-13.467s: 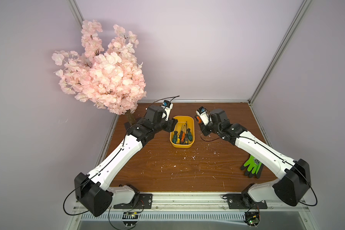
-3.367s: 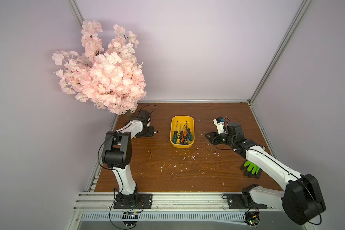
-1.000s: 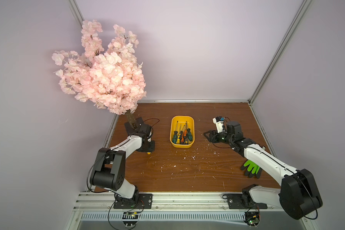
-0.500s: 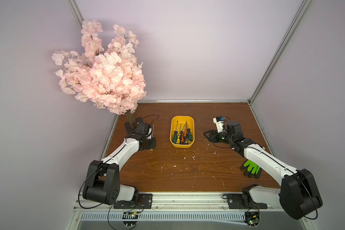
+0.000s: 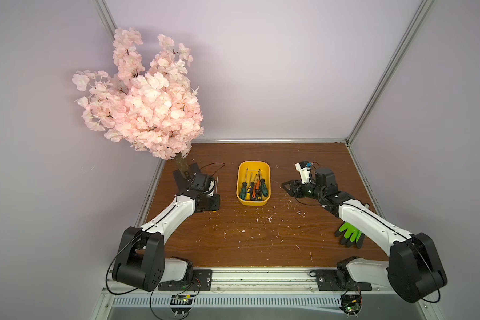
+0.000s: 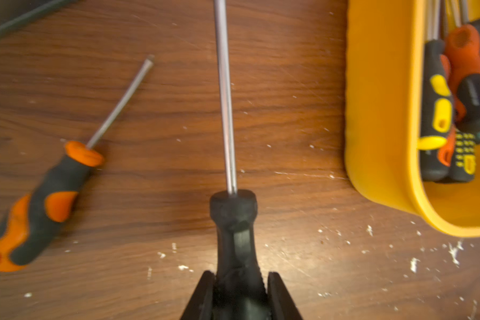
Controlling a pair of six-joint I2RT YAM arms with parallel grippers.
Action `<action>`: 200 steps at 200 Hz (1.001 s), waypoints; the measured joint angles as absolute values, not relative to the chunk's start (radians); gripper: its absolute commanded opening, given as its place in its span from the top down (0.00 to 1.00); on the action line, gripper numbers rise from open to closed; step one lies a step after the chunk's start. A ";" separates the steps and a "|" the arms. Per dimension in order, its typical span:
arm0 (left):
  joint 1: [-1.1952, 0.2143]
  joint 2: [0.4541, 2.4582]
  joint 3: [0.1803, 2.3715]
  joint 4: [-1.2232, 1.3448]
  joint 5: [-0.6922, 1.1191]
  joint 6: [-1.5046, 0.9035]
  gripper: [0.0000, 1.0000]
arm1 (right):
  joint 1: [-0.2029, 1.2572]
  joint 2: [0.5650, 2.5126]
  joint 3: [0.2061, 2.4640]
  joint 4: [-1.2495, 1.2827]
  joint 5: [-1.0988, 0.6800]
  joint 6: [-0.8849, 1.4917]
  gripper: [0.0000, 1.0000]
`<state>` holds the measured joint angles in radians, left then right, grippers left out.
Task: Put the screwdriver on the desktop into the storage box
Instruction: Pick up the screwdriver from the center of the board, then place the screwdriver in the storage box.
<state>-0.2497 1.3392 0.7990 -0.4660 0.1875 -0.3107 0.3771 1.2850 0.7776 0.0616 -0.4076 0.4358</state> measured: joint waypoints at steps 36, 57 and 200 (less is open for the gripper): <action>-0.300 1.267 0.799 -0.435 0.224 -0.332 0.99 | 0.377 1.285 0.778 0.104 -0.477 0.455 0.45; -0.337 1.222 0.799 -0.400 0.250 -0.356 0.99 | 0.377 1.285 0.778 0.151 -0.532 0.480 0.45; -0.498 1.464 0.984 -0.149 0.328 -0.582 0.99 | 0.385 1.264 0.764 0.330 -0.667 0.580 0.44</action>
